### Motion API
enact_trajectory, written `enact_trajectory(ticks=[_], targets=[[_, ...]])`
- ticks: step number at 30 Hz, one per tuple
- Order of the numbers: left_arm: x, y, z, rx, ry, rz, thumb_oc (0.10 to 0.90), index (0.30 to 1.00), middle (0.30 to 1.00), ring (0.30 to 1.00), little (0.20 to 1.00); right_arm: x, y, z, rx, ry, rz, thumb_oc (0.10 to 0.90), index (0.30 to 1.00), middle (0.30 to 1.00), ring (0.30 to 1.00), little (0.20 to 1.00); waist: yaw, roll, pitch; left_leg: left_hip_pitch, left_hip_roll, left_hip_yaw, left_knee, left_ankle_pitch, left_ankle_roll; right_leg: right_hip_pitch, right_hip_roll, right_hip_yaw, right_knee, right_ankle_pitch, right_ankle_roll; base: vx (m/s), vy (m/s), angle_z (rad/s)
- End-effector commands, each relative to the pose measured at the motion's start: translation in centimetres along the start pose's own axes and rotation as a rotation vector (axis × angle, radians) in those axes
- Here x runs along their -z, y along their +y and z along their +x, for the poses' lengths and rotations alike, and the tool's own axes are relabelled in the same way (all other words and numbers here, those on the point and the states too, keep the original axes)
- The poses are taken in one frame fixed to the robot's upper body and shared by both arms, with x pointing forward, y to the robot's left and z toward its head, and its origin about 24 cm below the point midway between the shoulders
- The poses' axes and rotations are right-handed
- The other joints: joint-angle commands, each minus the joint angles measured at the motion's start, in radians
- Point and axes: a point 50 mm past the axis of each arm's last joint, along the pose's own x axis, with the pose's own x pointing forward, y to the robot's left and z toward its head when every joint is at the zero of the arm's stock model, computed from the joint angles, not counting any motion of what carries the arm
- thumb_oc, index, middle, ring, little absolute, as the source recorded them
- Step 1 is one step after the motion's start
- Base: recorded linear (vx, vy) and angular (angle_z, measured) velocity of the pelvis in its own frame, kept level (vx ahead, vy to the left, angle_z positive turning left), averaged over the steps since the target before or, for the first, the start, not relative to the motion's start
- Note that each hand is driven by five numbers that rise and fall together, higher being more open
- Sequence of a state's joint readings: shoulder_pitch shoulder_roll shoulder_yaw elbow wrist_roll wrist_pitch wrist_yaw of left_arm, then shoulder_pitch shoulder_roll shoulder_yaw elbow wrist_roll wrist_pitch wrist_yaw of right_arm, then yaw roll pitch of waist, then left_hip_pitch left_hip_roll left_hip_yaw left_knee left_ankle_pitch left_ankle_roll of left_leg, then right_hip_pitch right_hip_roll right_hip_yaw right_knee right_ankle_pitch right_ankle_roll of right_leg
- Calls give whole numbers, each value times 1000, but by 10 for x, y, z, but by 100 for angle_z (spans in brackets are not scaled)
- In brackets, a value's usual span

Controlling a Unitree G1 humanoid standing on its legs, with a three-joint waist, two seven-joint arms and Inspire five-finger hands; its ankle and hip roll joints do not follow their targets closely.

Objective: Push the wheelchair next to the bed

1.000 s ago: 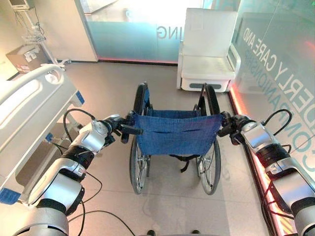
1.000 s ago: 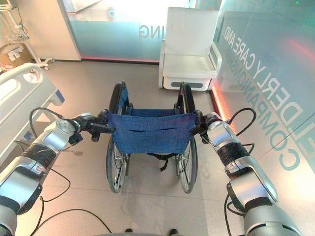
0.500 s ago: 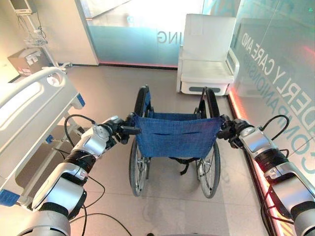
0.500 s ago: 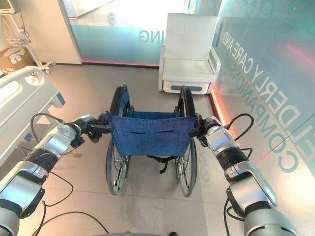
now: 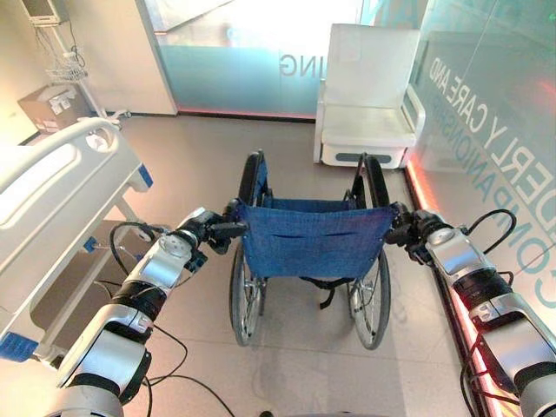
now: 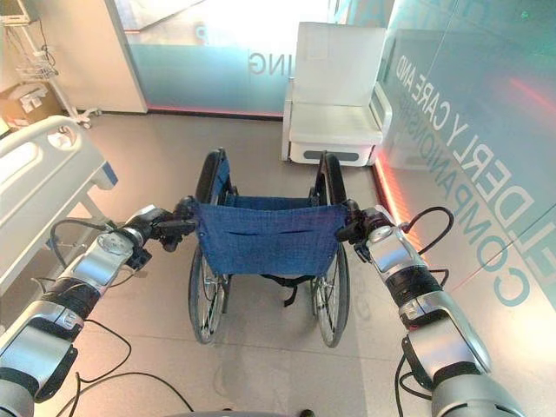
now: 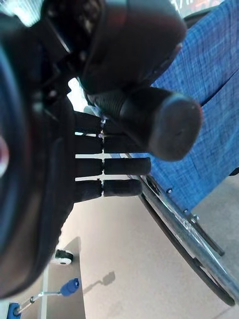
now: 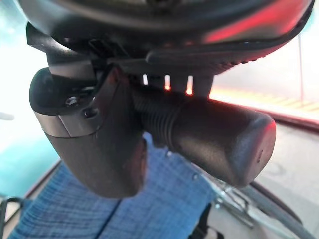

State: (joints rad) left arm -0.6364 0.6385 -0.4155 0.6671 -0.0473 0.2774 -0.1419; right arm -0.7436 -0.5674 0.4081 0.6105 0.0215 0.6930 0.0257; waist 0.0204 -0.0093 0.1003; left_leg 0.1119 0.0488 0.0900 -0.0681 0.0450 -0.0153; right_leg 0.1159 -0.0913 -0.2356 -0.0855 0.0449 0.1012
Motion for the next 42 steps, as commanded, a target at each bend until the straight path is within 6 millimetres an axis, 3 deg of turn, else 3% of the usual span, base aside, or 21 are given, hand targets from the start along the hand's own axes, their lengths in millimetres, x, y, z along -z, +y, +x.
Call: enact_trajectory(ticks=[1, 5, 8, 9, 10, 11, 13, 15, 16, 17, 18, 19, 20, 23, 27, 32, 35, 38, 39, 40, 42], targets=[[6, 0, 1, -29, -26, 32, 400, 300, 300, 300, 300, 10, 7, 4, -44, -85, -189, 400, 300, 300, 300, 300, 5, -6, 85, -49, 0, 37, 153, -100, -1, -29, 19, -9, 132, -103, -54, 38, -150, 22], [4, -1, 2, -29, -36, 20, 400, 300, 300, 300, 300, -3, -10, 4, 8, -127, -205, 400, 300, 300, 300, 300, 14, -35, 106, -98, 25, 19, 322, -127, -7, -41, 8, -19, 163, -106, -84, 46, -154, 30], [6, 2, -1, -49, -48, 22, 400, 300, 300, 300, 300, -12, -20, 1, 49, -174, -231, 400, 300, 300, 300, 300, 29, -56, 139, -219, 43, -2, 558, -33, -19, -41, 11, -14, 180, -101, -110, 76, -151, 11], [5, 4, -3, -59, -65, 24, 400, 300, 300, 300, 300, -14, -26, -2, 80, -190, -253, 400, 300, 300, 300, 300, 41, -53, 166, -329, 35, -15, 682, 30, -31, -26, 22, -4, 188, -103, -122, 102, -137, 6], [5, 4, -3, -59, -68, 23, 400, 300, 300, 300, 300, -14, -27, -2, 84, -191, -256, 400, 300, 300, 300, 300, 43, -51, 170, -345, 32, -17, 692, 36, -31, -24, 24, -2, 189, -104, -122, 170, -82, 4], [5, 5, -4, -64, -82, 20, 400, 300, 300, 300, 300, -15, -30, -3, 98, -204, -266, 400, 300, 300, 300, 300, 57, -36, 196, -397, 7, -19, 696, 45, -30, -4, 37, 19, 197, -116, -121, 180, -6, 10], [0, 11, -5, -86, -110, 12, 400, 300, 300, 300, 300, -24, -34, -5, 126, -233, -271, 400, 300, 300, 300, 300, 69, -13, 226, -439, 15, 11, 608, 106, -38, 13, 63, 37, 203, -137, -124, 199, 18, 4], [-7, 17, -5, -103, -137, -7, 400, 300, 300, 300, 300, -35, -38, -7, 164, -265, -264, 400, 300, 300, 300, 300, 84, 15, 242, -459, 26, 30, 488, 179, -61, 38, 91, 47, 202, -153, -121, 263, 108, -23], [-13, 21, -4, -117, -158, -35, 400, 300, 300, 300, 300, -47, -45, -10, 202, -306, -263, 400, 300, 300, 300, 300, 109, 36, 245, -470, 21, 31, 336, 228, -77, 82, 103, 65, 190, -173, -110, 349, 198, -14], [-14, 23, -4, -123, -166, -50, 400, 300, 300, 300, 300, -50, -48, -12, 212, -315, -268, 400, 300, 300, 300, 300, 116, 39, 242, -473, 19, 33, 305, 234, -79, 96, 103, 71, 181, -177, -106, 324, 208, -5], [-15, 24, -4, -126, -169, -56, 400, 300, 300, 300, 300, -52, -50, -12, 215, -320, -271, 400, 300, 300, 300, 300, 120, 37, 240, -468, 14, 38, 291, 221, -74, 103, 95, 71, 178, -182, -102, 251, 233, -21], [-15, 28, -6, -149, -179, -84, 400, 300, 300, 300, 300, -55, -54, -14, 225, -330, -278, 400, 300, 300, 300, 300, 130, 23, 227, -442, -17, 48, 265, 124, -39, 117, 64, 70, 172, -194, -85, 239, 231, -27], [-16, 30, -6, -153, -182, -95, 400, 300, 300, 300, 300, -52, -54, -13, 226, -326, -279, 400, 300, 300, 300, 300, 137, 19, 212, -431, -26, 46, 263, 84, -24, 122, 51, 63, 168, -198, -77, 317, 258, -33], [-10, 27, -8, -144, -181, -118, 400, 300, 300, 300, 300, -29, -43, -5, 171, -263, -267, 400, 300, 300, 300, 300, 161, -8, 164, -396, -33, 41, 323, -10, 10, 152, -24, 14, 220, -214, -30, 539, 249, -35], [-12, 24, -10, -148, -197, -115, 400, 300, 300, 300, 300, -20, -37, -1, 167, -241, -240, 400, 300, 300, 300, 300, 178, -14, 145, -369, -52, 31, 327, -29, 32, 151, -65, -7, 304, -199, -3, 369, 214, -22], [-26, 31, -12, -181, -241, -97, 400, 300, 300, 300, 300, -25, -41, 0, 209, -266, -184, 400, 300, 300, 300, 300, 198, -21, 128, -355, -96, 11, 299, -51, 74, 107, -114, 11, 491, -51, 14, 219, 190, -18], [-26, 29, -12, -184, -248, -92, 400, 300, 300, 300, 300, -19, -43, 0, 222, -275, -165, 400, 300, 300, 300, 300, 174, -25, 117, -318, -123, -19, 286, -70, 93, 30, -95, 58, 567, 7, 12, 307, 103, 13], [-25, 25, -11, -192, -264, -103, 400, 300, 300, 300, 300, -18, -48, -1, 229, -284, -176, 400, 300, 300, 300, 300, 119, -13, 143, -264, -121, -37, 303, -98, 94, -104, -69, 80, 497, -32, -9, 314, -33, 18], [-29, 30, -12, -210, -286, -113, 400, 300, 300, 300, 300, -24, -52, -4, 247, -300, -180, 400, 300, 300, 300, 300, 79, -1, 174, -217, -119, -52, 301, -120, 94, -233, -74, 89, 445, 0, -13, 293, -95, -31], [-30, 32, -12, -213, -292, -115, 400, 300, 300, 300, 300, -26, -53, -5, 251, -305, -180, 400, 300, 300, 300, 300, 69, -1, 183, -209, -121, -54, 304, -129, 95, -262, -77, 92, 431, 12, -12, 314, -145, -18], [-37, 39, -13, -224, -316, -121, 400, 300, 300, 300, 300, -33, -57, -7, 268, -321, -187, 400, 300, 300, 300, 300, 28, -19, 215, -180, -152, -67, 320, -176, 102, -362, -101, 106, 322, 109, 11, 315, -156, 9]])
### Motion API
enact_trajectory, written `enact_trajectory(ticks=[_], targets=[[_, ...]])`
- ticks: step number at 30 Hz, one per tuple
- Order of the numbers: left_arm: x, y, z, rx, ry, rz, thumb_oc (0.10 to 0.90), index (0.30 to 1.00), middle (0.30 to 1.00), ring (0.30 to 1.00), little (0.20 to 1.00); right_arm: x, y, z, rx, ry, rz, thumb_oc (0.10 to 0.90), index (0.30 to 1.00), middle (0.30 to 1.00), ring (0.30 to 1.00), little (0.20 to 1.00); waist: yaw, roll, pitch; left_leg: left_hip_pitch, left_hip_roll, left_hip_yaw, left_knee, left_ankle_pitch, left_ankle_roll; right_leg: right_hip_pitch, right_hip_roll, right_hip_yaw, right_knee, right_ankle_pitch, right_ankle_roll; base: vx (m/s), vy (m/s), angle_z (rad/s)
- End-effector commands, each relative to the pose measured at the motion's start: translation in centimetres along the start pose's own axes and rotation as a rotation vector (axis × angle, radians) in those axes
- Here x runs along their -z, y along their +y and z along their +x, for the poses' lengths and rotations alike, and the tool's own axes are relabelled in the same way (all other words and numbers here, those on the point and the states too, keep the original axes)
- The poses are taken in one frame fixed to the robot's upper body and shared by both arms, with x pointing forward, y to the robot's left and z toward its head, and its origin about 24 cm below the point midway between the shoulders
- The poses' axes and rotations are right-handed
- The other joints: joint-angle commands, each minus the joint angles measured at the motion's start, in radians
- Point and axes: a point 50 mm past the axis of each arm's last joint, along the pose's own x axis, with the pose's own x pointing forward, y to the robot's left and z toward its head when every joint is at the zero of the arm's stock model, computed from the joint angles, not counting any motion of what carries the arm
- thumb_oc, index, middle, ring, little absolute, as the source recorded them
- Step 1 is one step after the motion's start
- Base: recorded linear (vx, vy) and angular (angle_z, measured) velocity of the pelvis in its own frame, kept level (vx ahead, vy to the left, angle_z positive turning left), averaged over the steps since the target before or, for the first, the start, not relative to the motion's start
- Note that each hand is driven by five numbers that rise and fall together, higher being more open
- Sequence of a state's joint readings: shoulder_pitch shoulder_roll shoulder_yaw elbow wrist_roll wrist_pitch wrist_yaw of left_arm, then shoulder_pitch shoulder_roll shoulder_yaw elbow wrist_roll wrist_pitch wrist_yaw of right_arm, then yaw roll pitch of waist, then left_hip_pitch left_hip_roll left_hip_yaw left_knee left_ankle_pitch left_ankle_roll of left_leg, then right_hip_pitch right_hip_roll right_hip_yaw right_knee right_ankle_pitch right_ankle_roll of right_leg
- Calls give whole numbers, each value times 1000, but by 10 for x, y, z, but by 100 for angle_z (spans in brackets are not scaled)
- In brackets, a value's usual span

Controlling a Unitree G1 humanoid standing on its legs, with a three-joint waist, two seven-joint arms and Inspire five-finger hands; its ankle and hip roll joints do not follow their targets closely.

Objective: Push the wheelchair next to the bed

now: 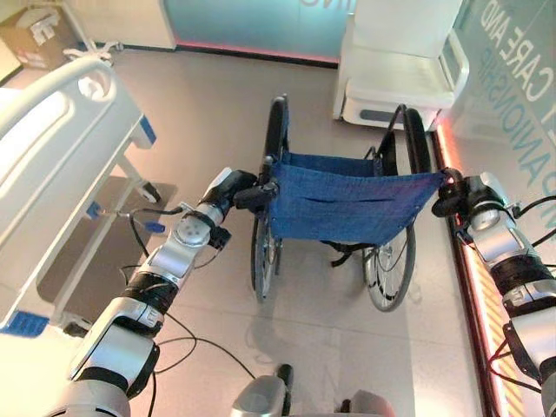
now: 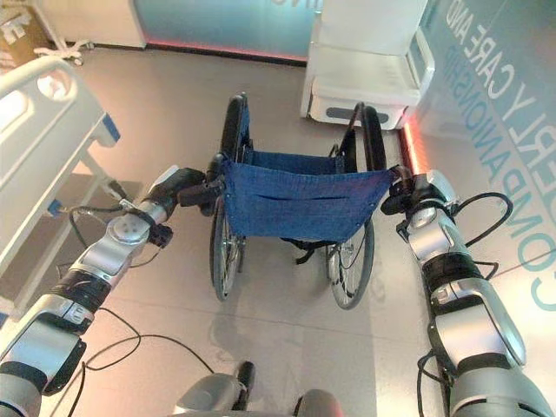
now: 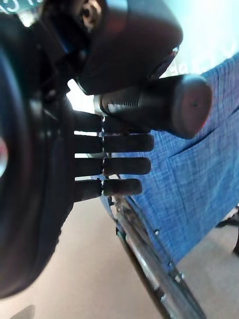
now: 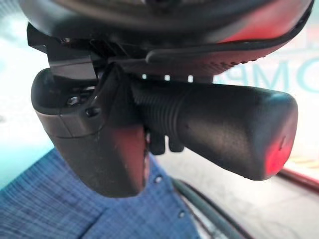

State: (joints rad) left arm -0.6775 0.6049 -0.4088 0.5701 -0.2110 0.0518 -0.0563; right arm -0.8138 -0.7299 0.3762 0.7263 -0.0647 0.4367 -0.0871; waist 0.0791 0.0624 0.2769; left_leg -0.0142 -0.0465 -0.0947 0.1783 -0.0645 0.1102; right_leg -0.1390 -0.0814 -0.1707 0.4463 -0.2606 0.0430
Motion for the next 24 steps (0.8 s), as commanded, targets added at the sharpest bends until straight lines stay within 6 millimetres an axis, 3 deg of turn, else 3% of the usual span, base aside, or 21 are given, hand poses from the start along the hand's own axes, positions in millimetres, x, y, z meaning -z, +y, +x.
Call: enact_trajectory(ticks=[1, 3, 5, 7, 10, 13, 15, 19, 21, 22, 24], targets=[[10, 46, -10, -185, 40, 56, 400, 300, 300, 300, 300, -39, 15, -5, -57, -210, -83, 400, 300, 300, 300, 300, -55, -97, 52, -32, -72, 99, 78, -97, -20, -136, -113, 52, -294, 457, 90, 411, -186, 66], [5, 49, -6, -194, 28, 44, 400, 300, 300, 300, 300, -46, 4, -5, -42, -223, -97, 400, 300, 300, 300, 300, -82, -102, 52, -6, -85, 73, 82, -128, -16, -155, -99, 77, -388, 476, 101, 403, -215, 95], [-3, 50, -3, -184, 7, 29, 400, 300, 300, 300, 300, -55, -14, -5, -16, -220, -100, 400, 300, 300, 300, 300, -95, -114, 39, -12, -80, 65, 124, -171, -16, -157, -84, 99, -342, 457, 92, 326, -324, 100], [-3, 48, -1, -172, 10, 19, 400, 300, 300, 300, 300, -56, -18, -4, -17, -216, -101, 400, 300, 300, 300, 300, -101, -113, 25, -2, -66, 61, 133, -182, -25, -150, -74, 97, -315, 434, 85, 267, -254, 66], [5, 41, 0, -152, 54, -5, 400, 300, 300, 300, 300, -56, -19, -4, -53, -217, -122, 400, 300, 300, 300, 300, -106, -100, -3, 78, 4, 52, 128, -192, -64, -154, -64, 62, -216, 363, 69, 406, -286, 69], [18, 33, -4, -152, 97, -38, 400, 300, 300, 300, 300, -55, -13, -5, -101, -242, -163, 400, 300, 300, 300, 300, -112, -86, -34, 184, 82, 47, 99, -116, -113, -130, -44, 12, -205, 321, 44, 419, -289, 37], [25, 25, -6, -142, 109, -58, 400, 300, 300, 300, 300, -51, -8, -5, -113, -242, -185, 400, 300, 300, 300, 300, -115, -78, -65, 220, 139, 61, 103, -2, -152, -97, -20, -33, -223, 286, 13, 383, -328, 8], [33, 12, -9, -112, 120, -63, 400, 300, 300, 300, 300, -39, 0, -4, -140, -215, -212, 400, 300, 300, 300, 300, -109, -83, -86, 174, 189, 105, 194, 126, -178, -28, 3, -80, -258, 240, -35, 348, -284, 27], [35, 7, -9, -98, 124, -51, 400, 300, 300, 300, 300, -34, 3, -4, -145, -199, -209, 400, 300, 300, 300, 300, -86, -94, -75, 101, 173, 112, 227, 115, -162, 18, 7, -81, -267, 222, -41, 394, -283, 11], [34, 4, -8, -81, 121, -27, 400, 300, 300, 300, 300, -33, 5, -2, -144, -189, -205, 400, 300, 300, 300, 300, -47, -94, -44, 0, 116, 105, 222, 76, -137, 72, 19, -63, -265, 202, -38, 395, -196, -7], [31, 4, -6, -79, 111, -17, 400, 300, 300, 300, 300, -38, 5, 0, -139, -178, -205, 400, 300, 300, 300, 300, -23, -88, -22, -69, 66, 121, 155, 70, -129, 116, 29, -54, -273, 191, -31, 391, -144, -28]])
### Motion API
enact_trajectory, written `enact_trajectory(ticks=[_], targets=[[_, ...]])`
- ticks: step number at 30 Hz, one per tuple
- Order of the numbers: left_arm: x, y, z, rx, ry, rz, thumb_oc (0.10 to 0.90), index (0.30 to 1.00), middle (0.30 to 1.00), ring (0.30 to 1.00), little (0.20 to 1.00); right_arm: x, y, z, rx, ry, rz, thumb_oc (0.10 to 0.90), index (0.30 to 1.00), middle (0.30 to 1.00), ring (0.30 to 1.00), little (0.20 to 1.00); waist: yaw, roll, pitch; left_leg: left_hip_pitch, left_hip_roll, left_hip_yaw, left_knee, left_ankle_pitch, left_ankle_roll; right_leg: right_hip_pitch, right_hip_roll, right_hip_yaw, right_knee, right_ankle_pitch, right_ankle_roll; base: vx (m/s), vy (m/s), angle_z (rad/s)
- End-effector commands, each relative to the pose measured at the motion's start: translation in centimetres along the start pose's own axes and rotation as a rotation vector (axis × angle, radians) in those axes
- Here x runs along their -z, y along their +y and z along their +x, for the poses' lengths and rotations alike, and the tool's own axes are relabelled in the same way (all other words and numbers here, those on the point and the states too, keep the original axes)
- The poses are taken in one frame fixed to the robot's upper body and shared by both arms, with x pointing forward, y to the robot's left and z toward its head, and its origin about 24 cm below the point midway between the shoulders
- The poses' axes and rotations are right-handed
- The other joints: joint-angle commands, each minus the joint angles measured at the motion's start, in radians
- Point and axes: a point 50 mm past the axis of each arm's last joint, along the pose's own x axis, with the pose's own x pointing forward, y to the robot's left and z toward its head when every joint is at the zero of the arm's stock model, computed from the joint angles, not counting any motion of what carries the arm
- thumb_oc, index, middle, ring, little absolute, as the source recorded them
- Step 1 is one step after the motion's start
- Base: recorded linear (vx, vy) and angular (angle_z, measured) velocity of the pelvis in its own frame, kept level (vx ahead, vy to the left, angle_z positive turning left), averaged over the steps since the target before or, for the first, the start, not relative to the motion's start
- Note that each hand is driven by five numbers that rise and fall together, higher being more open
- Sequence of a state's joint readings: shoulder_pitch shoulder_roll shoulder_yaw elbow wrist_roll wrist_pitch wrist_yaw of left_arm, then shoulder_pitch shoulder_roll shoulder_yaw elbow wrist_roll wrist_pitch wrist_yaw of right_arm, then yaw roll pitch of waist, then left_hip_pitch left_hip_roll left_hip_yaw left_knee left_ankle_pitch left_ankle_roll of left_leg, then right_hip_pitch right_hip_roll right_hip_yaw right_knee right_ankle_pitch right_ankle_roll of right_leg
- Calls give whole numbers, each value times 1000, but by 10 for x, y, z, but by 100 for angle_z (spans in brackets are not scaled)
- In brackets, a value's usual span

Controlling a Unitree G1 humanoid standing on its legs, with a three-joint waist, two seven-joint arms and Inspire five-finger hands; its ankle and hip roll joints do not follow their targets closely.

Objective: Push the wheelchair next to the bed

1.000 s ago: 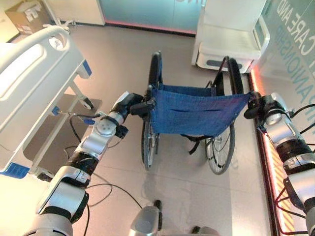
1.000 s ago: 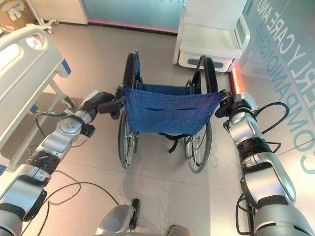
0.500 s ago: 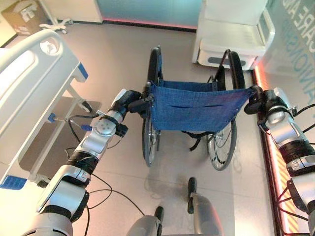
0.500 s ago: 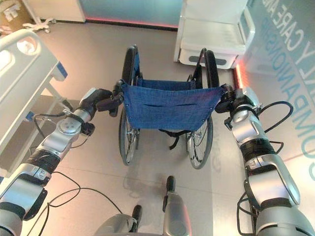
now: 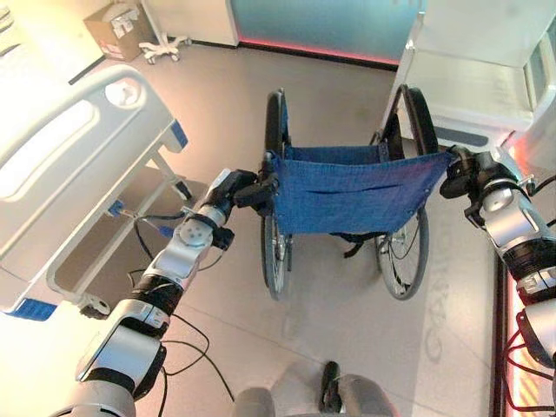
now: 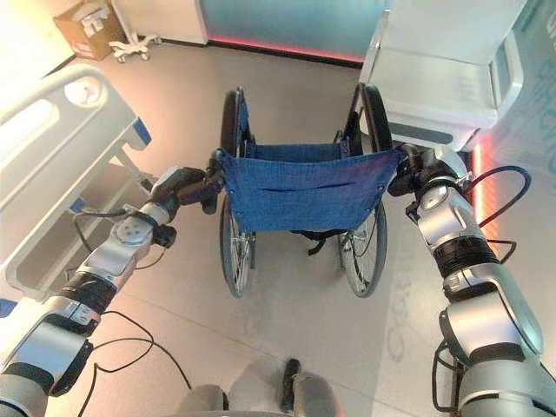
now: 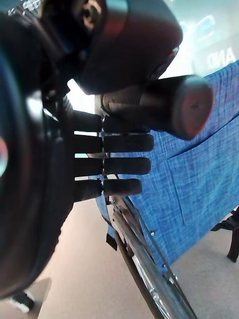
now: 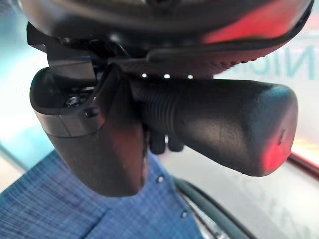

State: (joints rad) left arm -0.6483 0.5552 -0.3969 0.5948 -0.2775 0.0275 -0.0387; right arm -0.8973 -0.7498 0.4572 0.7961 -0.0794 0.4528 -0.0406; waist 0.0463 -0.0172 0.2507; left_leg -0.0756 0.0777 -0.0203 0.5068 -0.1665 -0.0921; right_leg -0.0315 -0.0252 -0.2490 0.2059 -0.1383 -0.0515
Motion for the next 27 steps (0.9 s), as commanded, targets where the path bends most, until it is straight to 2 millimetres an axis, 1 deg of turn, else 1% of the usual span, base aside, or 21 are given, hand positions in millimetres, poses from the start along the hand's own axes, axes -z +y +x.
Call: enact_trajectory(ticks=[1, 3, 4, 5, 6, 8, 10, 11, 12, 14, 15, 16, 17, 18, 19, 20, 23, 24, 25, 26, 27], targets=[[19, 22, -5, -95, 96, 97, 400, 300, 300, 300, 300, -31, 14, -6, -118, -201, -133, 400, 300, 300, 300, 300, 15, -5, 11, -21, -66, 52, -183, 173, 72, 19, -24, 26, -33, 64, 64, 320, -67, -17], [19, 25, -6, -106, 93, 97, 400, 300, 300, 300, 300, -34, 15, -6, -121, -194, -134, 400, 300, 300, 300, 300, 46, 13, 31, -113, -100, 64, -228, 221, 59, 77, 5, 41, -49, 44, 60, 393, -60, 1], [20, 28, -8, -112, 97, 101, 400, 300, 300, 300, 300, -36, 18, -6, -129, -189, -130, 400, 300, 300, 300, 300, 71, 27, 43, -159, -111, 65, -274, 271, 44, 117, 27, 57, -57, 28, 57, 637, -4, -16], [24, 31, -13, -124, 108, 107, 400, 300, 300, 300, 300, -38, 19, -6, -140, -191, -134, 400, 300, 300, 300, 300, 103, 46, 39, -211, -112, 54, -363, 344, 30, 165, 57, 88, -72, 13, 54, 715, 34, -40], [26, 33, -16, -131, 115, 111, 400, 300, 300, 300, 300, -39, 19, -6, -149, -192, -132, 400, 300, 300, 300, 300, 118, 49, 38, -215, -112, 50, -405, 366, 28, 190, 64, 107, -78, 3, 53, 652, 64, -80], [28, 39, -20, -143, 123, 115, 400, 300, 300, 300, 300, -41, 17, -6, -160, -194, -131, 400, 300, 300, 300, 300, 135, 54, 31, -218, -109, 49, -459, 383, 27, 219, 73, 134, -80, -18, 50, 451, 89, -94], [29, 44, -24, -152, 126, 120, 400, 300, 300, 300, 300, -42, 15, -6, -166, -195, -128, 400, 300, 300, 300, 300, 144, 60, 20, -216, -96, 74, -473, 376, 34, 237, 76, 144, -62, -58, 44, 490, 172, -53], [26, 49, -24, -151, 125, 127, 400, 300, 300, 300, 300, -43, 14, -6, -166, -201, -127, 400, 300, 300, 300, 300, 147, 58, 3, -223, -88, 101, -428, 339, 52, 252, 64, 139, -33, -101, 45, 532, 223, -51], [24, 51, -23, -148, 123, 130, 400, 300, 300, 300, 300, -42, 14, -6, -167, -204, -121, 400, 300, 300, 300, 300, 149, 50, -6, -224, -89, 109, -400, 311, 66, 253, 52, 134, -19, -113, 52, 579, 239, -57], [24, 52, -22, -144, 128, 125, 400, 300, 300, 300, 300, -38, 19, -6, -172, -197, -111, 400, 300, 300, 300, 300, 150, 39, -18, -227, -91, 115, -345, 265, 81, 252, 29, 111, 6, -120, 59, 425, 155, -26], [25, 50, -21, -136, 131, 121, 400, 300, 300, 300, 300, -30, 27, -7, -190, -181, -115, 400, 300, 300, 300, 300, 155, 22, -26, -237, -104, 105, -274, 221, 92, 271, 0, 97, 33, -113, 72, 468, 165, 0], [25, 49, -21, -135, 129, 124, 400, 300, 300, 300, 300, -29, 28, -7, -190, -176, -113, 400, 300, 300, 300, 300, 157, 17, -29, -230, -107, 104, -262, 207, 101, 272, -11, 92, 43, -110, 79, 642, 233, 0], [22, 51, -21, -134, 128, 144, 400, 300, 300, 300, 300, -23, 33, -7, -189, -163, -92, 400, 300, 300, 300, 300, 167, -4, -39, -203, -130, 97, -257, 183, 127, 277, -49, 79, 83, -63, 114, 408, 162, -11], [21, 52, -21, -137, 126, 148, 400, 300, 300, 300, 300, -23, 34, -7, -190, -162, -87, 400, 300, 300, 300, 300, 171, -5, -44, -197, -131, 93, -262, 184, 131, 274, -55, 78, 92, -43, 123, 460, 188, -27], [16, 55, -20, -149, 119, 162, 400, 300, 300, 300, 300, -23, 34, -7, -184, -163, -68, 400, 300, 300, 300, 300, 179, -9, -47, -189, -136, 93, -267, 180, 141, 277, -74, 68, 115, -14, 138, 241, 111, -27], [15, 56, -19, -152, 116, 168, 400, 300, 300, 300, 300, -23, 35, -7, -180, -163, -62, 400, 300, 300, 300, 300, 183, -11, -48, -189, -139, 95, -267, 177, 146, 281, -81, 63, 125, -4, 141, 246, 118, -28], [8, 58, -16, -167, 104, 201, 400, 300, 300, 300, 300, -24, 36, -4, -159, -171, -28, 400, 300, 300, 300, 300, 201, -18, -61, -193, -161, 90, -270, 172, 162, 296, -101, 62, 183, 72, 150, 295, 148, -6], [5, 58, -15, -162, 101, 222, 400, 300, 300, 300, 300, -21, 37, -4, -141, -174, -28, 400, 300, 300, 300, 300, 203, -26, -75, -186, -181, 88, -274, 165, 174, 292, -99, 67, 228, 136, 160, 353, 158, 3], [5, 57, -14, -159, 102, 225, 400, 300, 300, 300, 300, -20, 37, -4, -135, -177, -30, 400, 300, 300, 300, 300, 202, -28, -79, -181, -185, 88, -275, 163, 177, 285, -99, 66, 238, 152, 163, 459, 190, 5], [6, 56, -15, -155, 104, 229, 400, 300, 300, 300, 300, -20, 37, -4, -117, -190, -56, 400, 300, 300, 300, 300, 193, -27, -85, -155, -185, 95, -273, 146, 181, 246, -116, 55, 257, 183, 163, 404, 135, 0], [6, 55, -15, -158, 101, 224, 400, 300, 300, 300, 300, -22, 37, -4, -109, -199, -76, 400, 300, 300, 300, 300, 183, -24, -81, -135, -182, 101, -267, 131, 183, 212, -125, 49, 254, 172, 159, 399, 117, -5]])
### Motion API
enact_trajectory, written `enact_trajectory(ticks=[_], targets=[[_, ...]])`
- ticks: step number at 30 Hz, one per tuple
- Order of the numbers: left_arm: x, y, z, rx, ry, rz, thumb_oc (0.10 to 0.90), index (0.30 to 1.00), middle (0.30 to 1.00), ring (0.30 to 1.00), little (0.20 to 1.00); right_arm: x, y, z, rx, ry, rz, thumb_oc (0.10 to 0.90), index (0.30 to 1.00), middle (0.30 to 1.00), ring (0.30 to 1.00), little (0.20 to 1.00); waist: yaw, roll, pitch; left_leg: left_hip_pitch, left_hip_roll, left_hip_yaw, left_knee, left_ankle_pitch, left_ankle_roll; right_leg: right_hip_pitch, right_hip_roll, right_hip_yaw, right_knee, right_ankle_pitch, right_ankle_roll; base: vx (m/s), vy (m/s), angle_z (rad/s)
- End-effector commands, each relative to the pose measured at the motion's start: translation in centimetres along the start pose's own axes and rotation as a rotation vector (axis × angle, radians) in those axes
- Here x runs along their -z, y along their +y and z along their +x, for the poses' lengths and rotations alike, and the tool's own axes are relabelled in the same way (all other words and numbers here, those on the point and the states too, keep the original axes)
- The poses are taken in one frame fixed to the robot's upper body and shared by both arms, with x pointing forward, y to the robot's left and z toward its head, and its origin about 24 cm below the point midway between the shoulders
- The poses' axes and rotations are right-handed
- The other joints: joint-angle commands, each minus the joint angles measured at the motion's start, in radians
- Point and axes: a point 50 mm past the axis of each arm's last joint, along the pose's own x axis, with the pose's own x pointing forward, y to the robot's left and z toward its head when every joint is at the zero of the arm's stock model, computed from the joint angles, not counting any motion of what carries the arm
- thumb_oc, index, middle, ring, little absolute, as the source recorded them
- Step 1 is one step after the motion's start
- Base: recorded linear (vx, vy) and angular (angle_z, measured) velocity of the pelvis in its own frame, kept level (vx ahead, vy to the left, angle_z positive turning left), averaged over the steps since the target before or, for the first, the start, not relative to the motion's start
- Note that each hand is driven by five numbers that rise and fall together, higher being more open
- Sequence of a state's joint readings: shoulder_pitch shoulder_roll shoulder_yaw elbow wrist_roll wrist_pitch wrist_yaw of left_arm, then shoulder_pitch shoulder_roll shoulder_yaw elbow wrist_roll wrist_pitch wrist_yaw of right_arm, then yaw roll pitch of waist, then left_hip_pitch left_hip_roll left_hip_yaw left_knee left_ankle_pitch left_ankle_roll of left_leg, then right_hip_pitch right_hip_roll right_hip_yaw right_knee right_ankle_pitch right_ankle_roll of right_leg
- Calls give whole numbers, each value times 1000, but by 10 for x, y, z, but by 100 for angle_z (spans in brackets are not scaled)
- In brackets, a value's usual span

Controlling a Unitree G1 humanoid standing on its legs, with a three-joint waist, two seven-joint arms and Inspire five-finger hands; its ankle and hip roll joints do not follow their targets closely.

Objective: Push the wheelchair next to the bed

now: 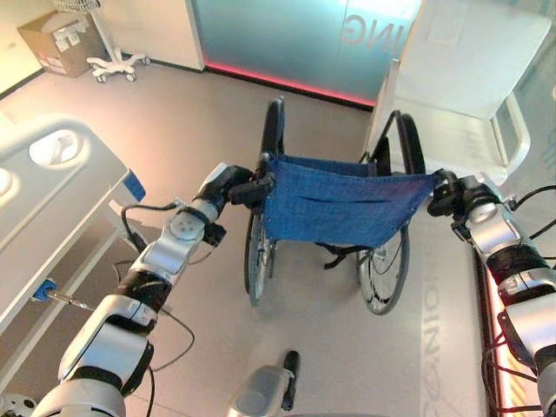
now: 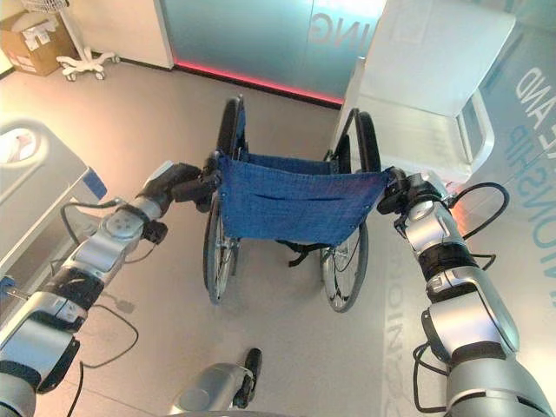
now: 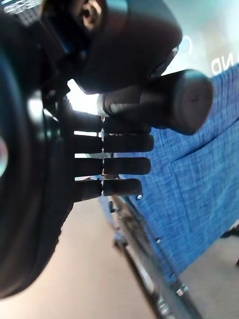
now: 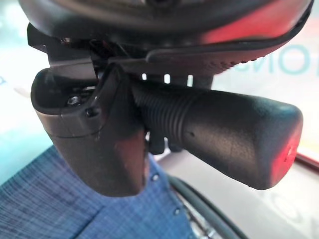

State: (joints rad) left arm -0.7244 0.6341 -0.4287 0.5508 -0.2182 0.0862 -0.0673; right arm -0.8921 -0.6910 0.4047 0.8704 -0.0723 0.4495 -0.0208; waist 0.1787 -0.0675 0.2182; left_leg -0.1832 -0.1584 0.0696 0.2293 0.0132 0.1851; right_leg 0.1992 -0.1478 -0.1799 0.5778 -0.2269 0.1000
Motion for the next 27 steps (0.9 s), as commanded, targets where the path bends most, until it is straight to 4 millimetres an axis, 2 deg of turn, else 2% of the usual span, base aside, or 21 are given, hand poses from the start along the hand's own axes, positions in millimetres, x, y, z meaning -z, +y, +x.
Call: enact_trajectory(ticks=[1, 3, 4, 5, 6, 8, 9, 11, 14, 16, 18, 20, 21, 22, 23, 26, 27], targets=[[37, 27, -18, -142, 131, 74, 400, 300, 300, 300, 300, -28, 22, -7, -45, -250, -161, 400, 300, 300, 300, 300, 47, 32, -50, -24, 60, 12, 9, -49, -94, -33, 2, -22, -130, 257, 3, 413, 36, -22], [35, 27, -17, -147, 118, 57, 400, 300, 300, 300, 300, -34, 18, -7, -36, -261, -173, 400, 300, 300, 300, 300, 16, 50, -29, 32, 62, -7, 4, -60, -100, -127, 13, -31, -202, 201, -14, 376, -26, -27], [33, 28, -16, -152, 107, 55, 400, 300, 300, 300, 300, -37, 15, -7, -28, -268, -172, 400, 300, 300, 300, 300, 0, 63, -19, 67, 71, -20, -9, -64, -106, -208, 5, -38, -231, 221, -20, 343, -120, -21], [27, 34, -15, -165, 90, 52, 400, 300, 300, 300, 300, -46, 12, -9, -15, -288, -166, 400, 300, 300, 300, 300, -30, 60, 14, 115, 63, -34, -17, -98, -104, -316, -26, -33, -277, 305, -5, 360, -149, -19], [25, 37, -14, -166, 82, 47, 400, 300, 300, 300, 300, -49, 10, -9, -7, -295, -167, 400, 300, 300, 300, 300, -48, 56, 31, 135, 54, -47, -14, -119, -99, -365, -36, -23, -304, 346, 7, 346, -161, 14], [19, 38, -12, -161, 62, 37, 400, 300, 300, 300, 300, -52, 3, -10, 14, -301, -167, 400, 300, 300, 300, 300, -73, 48, 52, 153, 34, -81, -13, -143, -90, -429, -41, 7, -366, 389, 23, 355, -168, 63], [13, 36, -9, -153, 47, 20, 400, 300, 300, 300, 300, -56, -5, -11, 30, -302, -178, 400, 300, 300, 300, 300, -95, 40, 63, 174, 18, -120, -7, -172, -85, -446, -45, 33, -474, 422, 43, 483, -248, 98], [11, 30, -6, -137, 42, 5, 400, 300, 300, 300, 300, -58, -11, -11, 34, -295, -197, 400, 300, 300, 300, 300, -111, 37, 63, 190, 11, -154, -1, -193, -84, -454, -46, 67, -546, 435, 54, 508, -267, 131], [18, 18, -6, -101, 57, -3, 400, 300, 300, 300, 300, -54, -18, -10, 31, -267, -226, 400, 300, 300, 300, 300, -117, 23, 52, 194, 9, -199, 43, -243, -80, -461, -47, 114, -506, 439, 55, 404, -301, 95], [22, 11, -7, -75, 75, 5, 400, 300, 300, 300, 300, -50, -23, -9, 29, -252, -230, 400, 300, 300, 300, 300, -115, 16, 40, 199, 22, -235, 68, -268, -91, -456, -31, 129, -461, 409, 55, 420, -459, 62], [33, 4, -9, -58, 123, -19, 400, 300, 300, 300, 300, -49, -22, -9, 8, -249, -240, 400, 300, 300, 300, 300, -107, 22, 29, 246, 76, -246, 59, -270, -125, -457, -23, 91, -386, 356, 41, 434, -401, 83], [42, -1, -12, -48, 158, -33, 400, 300, 300, 300, 300, -51, -20, -11, -6, -268, -275, 400, 300, 300, 300, 300, -107, 25, 21, 294, 117, -231, 37, -259, -156, -450, -24, 57, -368, 338, 32, 358, -295, 85], [45, -4, -14, -42, 166, -39, 400, 300, 300, 300, 300, -49, -21, -11, -9, -271, -294, 400, 300, 300, 300, 300, -111, 28, 11, 325, 153, -225, 11, -226, -175, -435, -16, 39, -377, 327, 23, 337, -338, 61], [49, -11, -16, -34, 167, -55, 400, 300, 300, 300, 300, -46, -23, -11, 2, -273, -316, 400, 300, 300, 300, 300, -119, 34, -4, 354, 204, -207, -9, -160, -201, -415, -3, 12, -392, 312, 8, 295, -321, 50], [49, -12, -17, -33, 168, -61, 400, 300, 300, 300, 300, -46, -23, -11, 5, -276, -323, 400, 300, 300, 300, 300, -122, 36, -9, 360, 217, -201, -11, -143, -208, -411, 0, 2, -395, 307, 4, 219, -279, 51], [49, -24, -17, -1, 142, -67, 400, 300, 300, 300, 300, -40, -27, -10, 37, -257, -351, 400, 300, 300, 300, 300, -133, 40, -22, 333, 293, -127, 42, 7, -244, -368, 7, -69, -401, 259, -38, 154, -269, 52], [48, -26, -17, 5, 134, -66, 400, 300, 300, 300, 300, -38, -28, -9, 44, -255, -357, 400, 300, 300, 300, 300, -133, 35, -19, 308, 298, -110, 72, 20, -241, -350, 8, -81, -407, 247, -50, 176, -304, 52]])
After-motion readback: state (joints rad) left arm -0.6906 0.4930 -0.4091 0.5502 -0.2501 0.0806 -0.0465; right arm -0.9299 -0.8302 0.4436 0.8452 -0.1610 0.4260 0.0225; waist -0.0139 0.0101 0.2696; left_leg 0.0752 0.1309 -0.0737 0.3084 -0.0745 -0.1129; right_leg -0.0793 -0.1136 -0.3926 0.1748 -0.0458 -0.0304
